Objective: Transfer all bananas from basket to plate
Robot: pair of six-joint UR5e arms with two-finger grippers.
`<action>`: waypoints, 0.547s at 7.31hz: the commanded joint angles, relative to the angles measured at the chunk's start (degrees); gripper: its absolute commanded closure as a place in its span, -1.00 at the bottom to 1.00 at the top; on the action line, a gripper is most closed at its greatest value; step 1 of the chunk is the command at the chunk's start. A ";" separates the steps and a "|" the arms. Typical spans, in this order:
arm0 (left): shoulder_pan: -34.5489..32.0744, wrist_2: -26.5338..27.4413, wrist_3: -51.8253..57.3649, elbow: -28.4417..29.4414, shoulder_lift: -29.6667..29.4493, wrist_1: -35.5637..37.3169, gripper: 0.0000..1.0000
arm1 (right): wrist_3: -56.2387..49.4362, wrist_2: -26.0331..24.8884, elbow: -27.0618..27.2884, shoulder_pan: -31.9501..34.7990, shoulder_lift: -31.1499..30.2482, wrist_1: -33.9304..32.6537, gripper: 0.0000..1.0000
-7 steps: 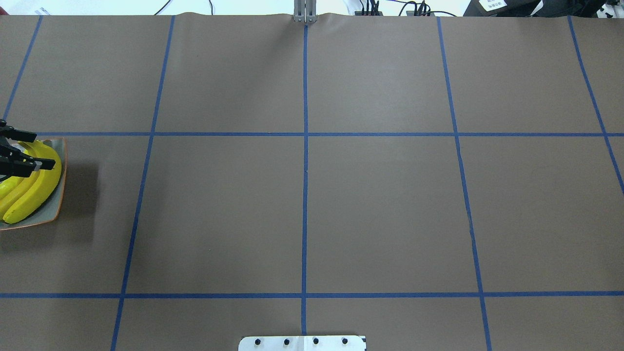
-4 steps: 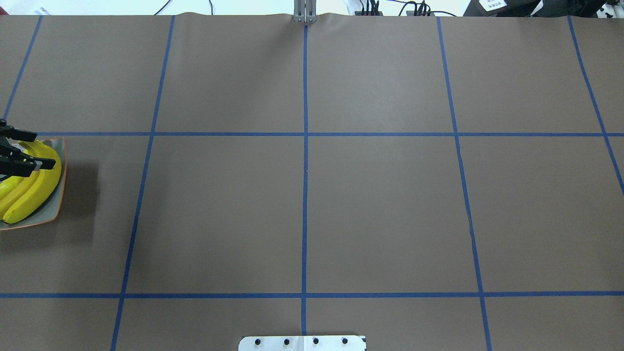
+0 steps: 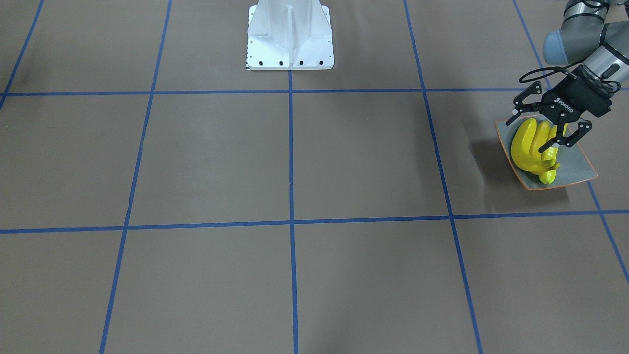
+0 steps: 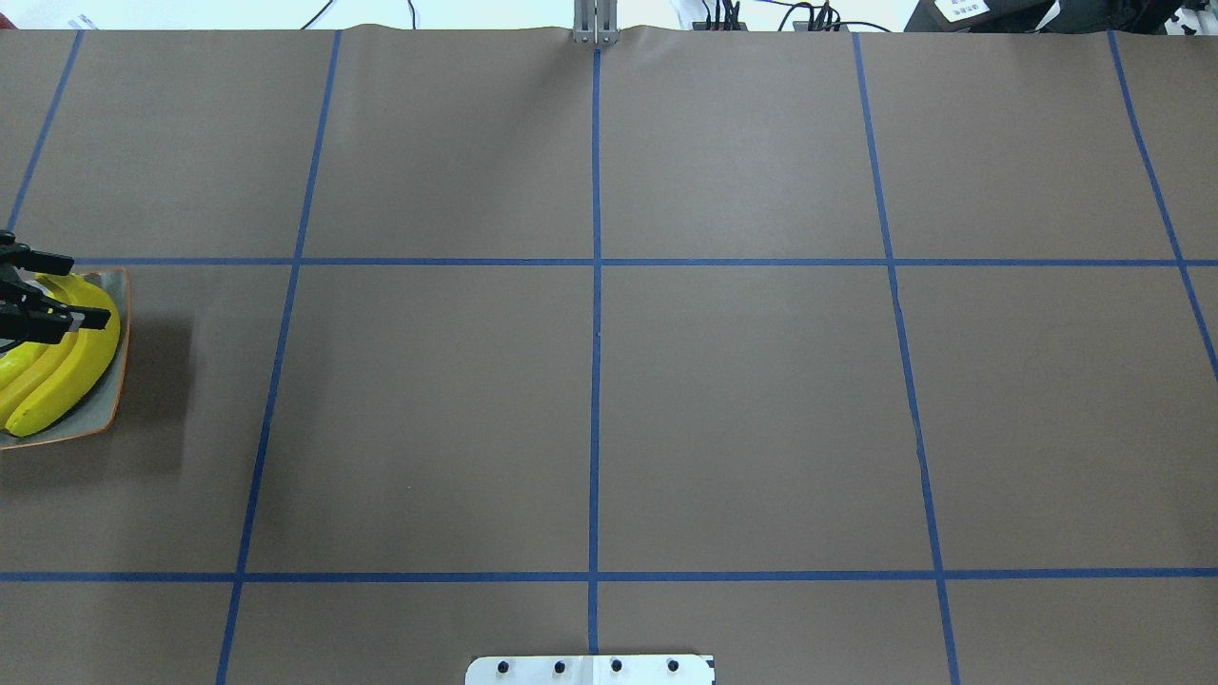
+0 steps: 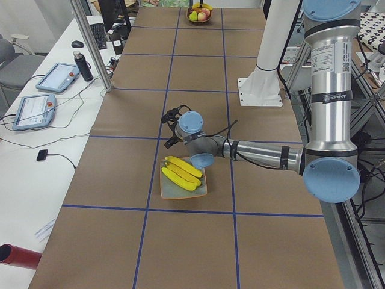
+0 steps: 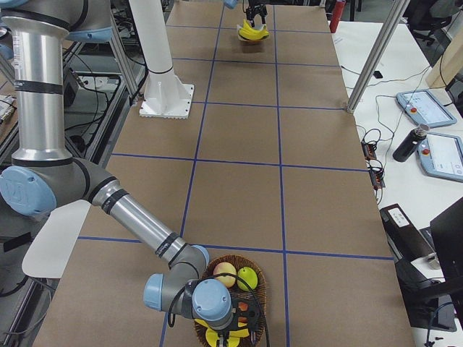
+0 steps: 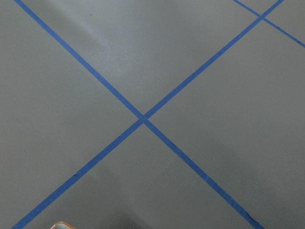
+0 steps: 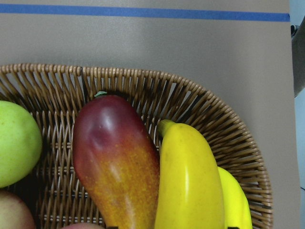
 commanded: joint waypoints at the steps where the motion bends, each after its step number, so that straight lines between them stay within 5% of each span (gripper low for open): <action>1: 0.00 -0.05 0.00 0.12 -0.07 0.01 -1.00 | -2.18 -3.01 1.87 -0.05 -0.36 1.81 1.00; 3: 0.00 -0.14 -0.09 0.21 -0.07 0.10 -1.00 | -2.47 -2.76 8.62 0.21 -0.45 -0.46 1.00; 4: 0.09 -0.23 -1.92 -0.05 -0.07 0.10 -1.00 | -1.86 -2.41 14.14 0.82 0.42 -7.17 1.00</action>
